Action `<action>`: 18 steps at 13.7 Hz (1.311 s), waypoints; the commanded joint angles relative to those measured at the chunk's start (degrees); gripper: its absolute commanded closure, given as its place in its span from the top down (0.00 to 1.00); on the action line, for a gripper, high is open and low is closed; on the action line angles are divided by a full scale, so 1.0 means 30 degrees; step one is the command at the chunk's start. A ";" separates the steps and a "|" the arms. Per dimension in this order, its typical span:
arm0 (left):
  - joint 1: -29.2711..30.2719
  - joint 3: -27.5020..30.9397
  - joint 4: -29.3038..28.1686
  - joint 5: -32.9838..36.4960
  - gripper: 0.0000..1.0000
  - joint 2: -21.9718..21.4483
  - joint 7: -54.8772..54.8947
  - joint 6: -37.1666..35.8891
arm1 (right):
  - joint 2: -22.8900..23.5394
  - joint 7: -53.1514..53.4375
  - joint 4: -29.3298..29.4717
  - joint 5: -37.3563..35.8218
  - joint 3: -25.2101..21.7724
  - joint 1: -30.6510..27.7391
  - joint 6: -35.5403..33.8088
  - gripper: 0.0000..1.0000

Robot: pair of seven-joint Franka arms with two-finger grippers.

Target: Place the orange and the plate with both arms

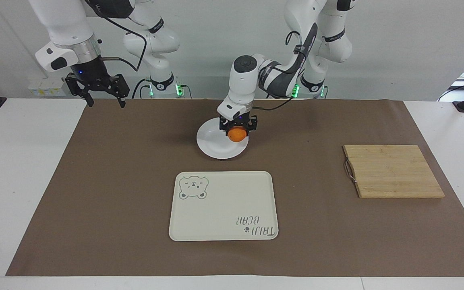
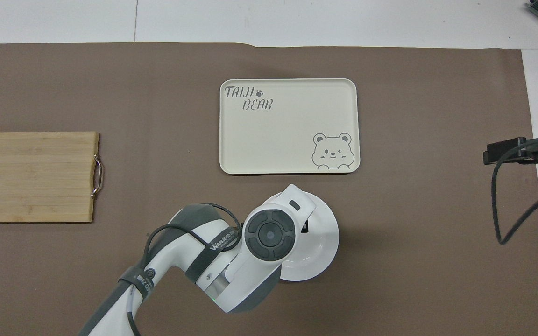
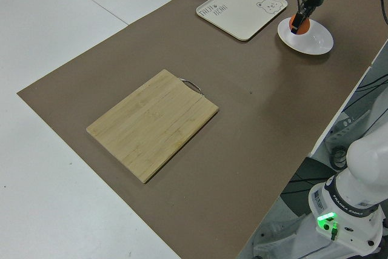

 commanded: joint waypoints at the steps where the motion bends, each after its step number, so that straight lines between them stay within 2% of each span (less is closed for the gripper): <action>1: -0.1159 0.0387 -0.0548 0.0089 0.76 0.0528 -0.1077 0.1333 | -0.0197 -0.0467 0.0001 -0.0174 0.0098 -0.0205 -0.0378 1.00; 2: -0.1190 0.0387 -0.0548 0.0147 1.00 0.0560 -0.1136 0.1277 | -0.0197 -0.0467 0.0001 -0.0174 0.0098 -0.0205 -0.0378 1.00; 6: -0.0841 0.0562 -0.0285 0.0470 1.00 -0.0110 -0.1079 0.0108 | -0.0197 -0.0467 0.0001 -0.0174 0.0098 -0.0205 -0.0378 1.00; 11: 0.1383 0.0621 0.1410 0.0470 1.00 -0.1139 0.0209 -0.2322 | -0.0197 -0.0467 0.0001 -0.0174 0.0098 -0.0205 -0.0378 1.00; 18: 0.6625 0.0621 0.2733 -0.0261 1.00 -0.3335 0.6292 -0.6130 | -0.0197 -0.0467 0.0001 -0.0145 0.0098 -0.0205 -0.0378 1.00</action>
